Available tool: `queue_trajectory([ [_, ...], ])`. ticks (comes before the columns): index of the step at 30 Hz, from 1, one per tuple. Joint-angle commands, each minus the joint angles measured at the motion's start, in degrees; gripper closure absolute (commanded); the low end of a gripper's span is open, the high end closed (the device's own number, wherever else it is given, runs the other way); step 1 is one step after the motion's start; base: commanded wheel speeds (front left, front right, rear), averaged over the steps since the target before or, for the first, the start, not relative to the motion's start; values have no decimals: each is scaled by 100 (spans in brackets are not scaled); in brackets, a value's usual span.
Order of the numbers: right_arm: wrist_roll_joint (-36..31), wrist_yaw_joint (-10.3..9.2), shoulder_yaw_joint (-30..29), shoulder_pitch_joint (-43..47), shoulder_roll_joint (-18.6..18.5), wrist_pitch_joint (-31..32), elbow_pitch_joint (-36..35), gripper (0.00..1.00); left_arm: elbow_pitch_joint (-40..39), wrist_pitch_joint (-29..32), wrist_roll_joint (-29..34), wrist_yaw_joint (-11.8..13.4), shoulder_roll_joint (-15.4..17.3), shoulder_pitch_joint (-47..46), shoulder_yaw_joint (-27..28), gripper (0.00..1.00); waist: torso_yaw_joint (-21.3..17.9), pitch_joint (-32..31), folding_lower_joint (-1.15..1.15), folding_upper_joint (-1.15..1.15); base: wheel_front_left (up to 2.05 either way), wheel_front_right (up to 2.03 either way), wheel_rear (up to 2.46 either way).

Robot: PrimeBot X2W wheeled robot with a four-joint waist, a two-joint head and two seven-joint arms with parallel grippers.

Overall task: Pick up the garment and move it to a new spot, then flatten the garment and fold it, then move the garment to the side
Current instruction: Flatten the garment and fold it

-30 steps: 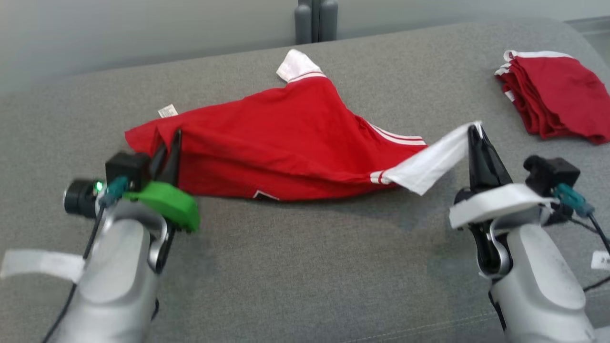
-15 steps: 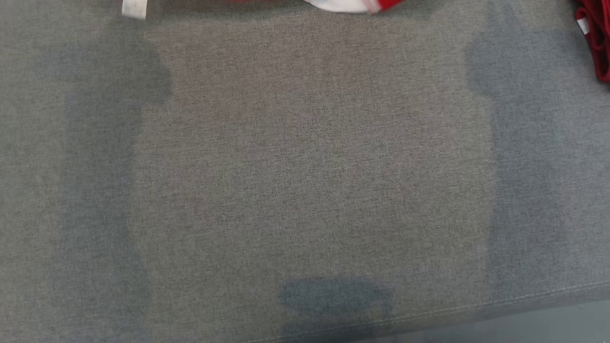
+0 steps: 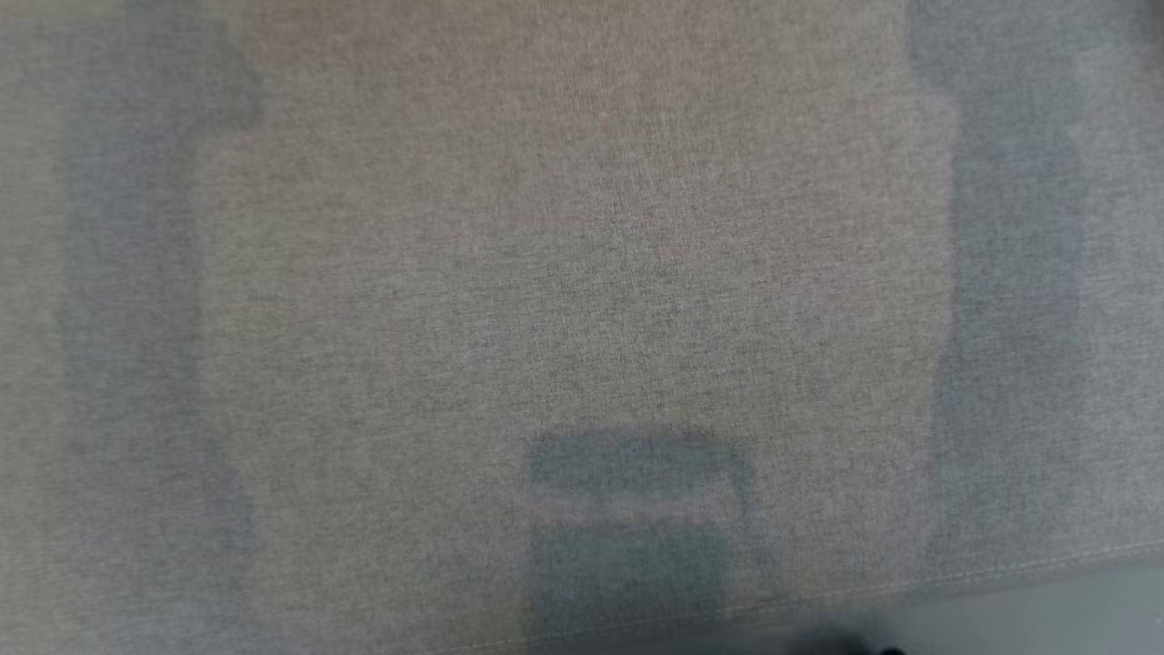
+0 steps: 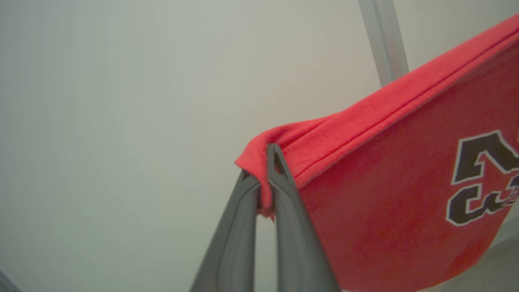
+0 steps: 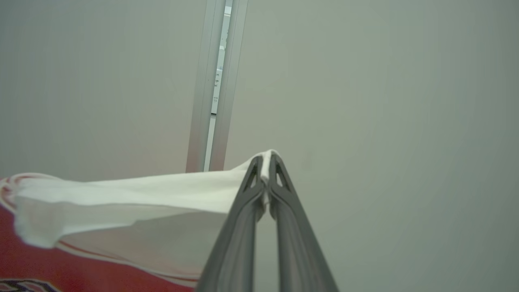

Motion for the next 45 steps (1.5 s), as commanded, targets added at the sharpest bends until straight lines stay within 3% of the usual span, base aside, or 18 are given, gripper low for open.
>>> queue_trajectory([
  [1, 146, -13, 33, 274, -60, 0, -23, 100, 22, 5, -77, 18, 50, 237, 106, 100, -249, 687, 0, 0, 0, 0, 0],
  [7, 1053, -13, 289, 1631, -149, -2, -638, 100, -336, 3, -345, -49, -184, 1475, 446, 100, -266, 740, 0, 0, 0, 0, 0],
  [17, 2185, -13, 619, 4329, -66, -1, -1349, 100, -799, 8, -396, -166, -741, 4003, 966, 100, -303, -305, 0, 0, 0, 0, 0],
  [24, 2436, -13, 798, 5887, -195, -1, -1341, 100, -800, 20, -200, -214, -1053, 5568, 1018, 100, -346, -1338, 0, 0, 0, 0, 0],
  [33, 2807, -16, 669, 7532, -201, -1, -1110, 100, -971, 13, -397, -192, -1402, 7103, 1775, 100, -434, -2550, 0, 0, 0, 0, 0],
  [40, 2944, -19, 660, 8286, -258, -7, -1044, 100, -1063, 6, -423, -194, -1617, 7953, 2181, 100, -441, -3125, 0, 0, 0, 0, 0],
  [45, 3048, -20, 675, 8697, -282, -8, -1009, 100, -1113, 3, -353, -198, -1690, 8433, 2185, 100, -355, -3373, 0, 0, 0, 0, 0],
])
